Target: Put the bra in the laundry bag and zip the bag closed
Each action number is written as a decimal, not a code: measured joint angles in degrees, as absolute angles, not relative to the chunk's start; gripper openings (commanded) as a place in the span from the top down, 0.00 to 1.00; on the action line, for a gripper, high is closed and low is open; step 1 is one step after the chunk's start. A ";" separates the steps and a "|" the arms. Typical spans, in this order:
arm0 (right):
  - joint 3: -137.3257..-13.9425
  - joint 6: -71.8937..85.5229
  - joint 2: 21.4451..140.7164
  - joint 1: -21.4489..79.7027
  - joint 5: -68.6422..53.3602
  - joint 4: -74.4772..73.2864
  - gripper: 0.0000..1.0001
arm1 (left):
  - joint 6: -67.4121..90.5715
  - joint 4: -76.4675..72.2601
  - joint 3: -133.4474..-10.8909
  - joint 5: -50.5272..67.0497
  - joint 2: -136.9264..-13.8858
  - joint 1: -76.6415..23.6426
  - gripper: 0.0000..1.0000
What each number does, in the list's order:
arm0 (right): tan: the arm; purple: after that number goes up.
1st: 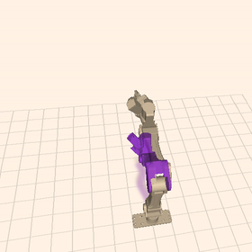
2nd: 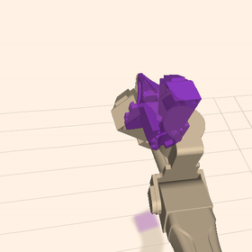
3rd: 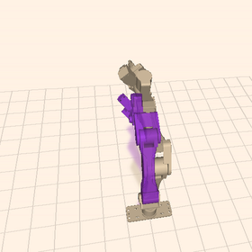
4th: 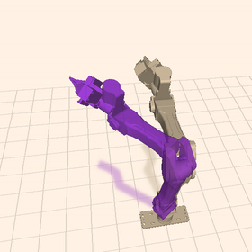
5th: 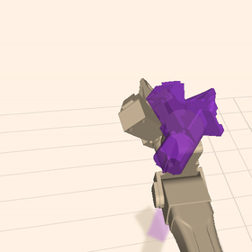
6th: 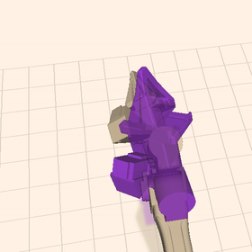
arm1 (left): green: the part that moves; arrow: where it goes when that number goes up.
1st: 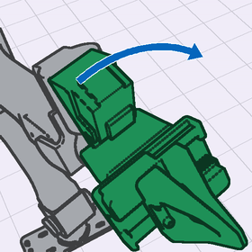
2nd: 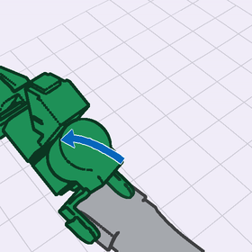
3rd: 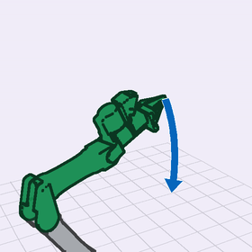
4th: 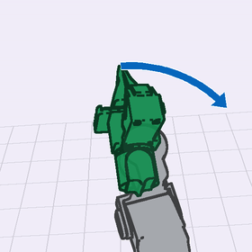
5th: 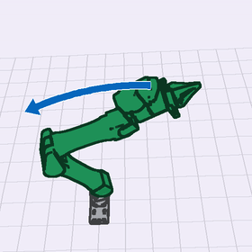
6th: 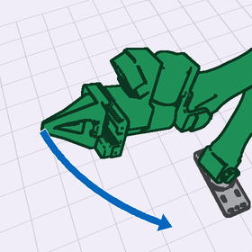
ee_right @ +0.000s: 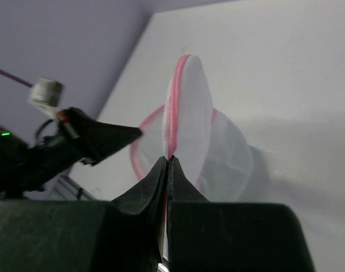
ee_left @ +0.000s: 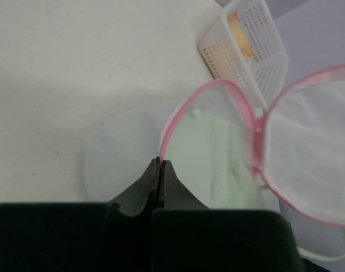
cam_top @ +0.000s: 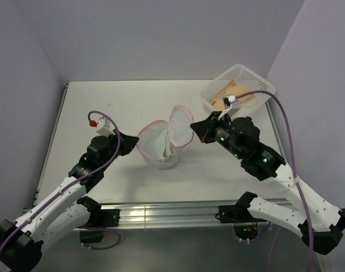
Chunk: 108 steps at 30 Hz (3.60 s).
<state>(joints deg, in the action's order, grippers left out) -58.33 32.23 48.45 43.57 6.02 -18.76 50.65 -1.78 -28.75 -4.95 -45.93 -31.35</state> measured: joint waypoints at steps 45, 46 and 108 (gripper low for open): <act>-51.66 32.91 57.87 36.80 -3.57 -15.53 1.00 | 51.81 4.75 -21.80 -0.34 -40.93 -31.03 1.00; -50.54 32.88 58.43 36.29 -3.33 -15.44 0.99 | 51.79 5.02 -21.80 -0.47 -40.53 -31.03 1.00; -21.52 39.72 87.20 53.10 1.21 44.49 0.52 | 51.51 3.70 -21.80 -0.64 -38.85 -30.94 1.00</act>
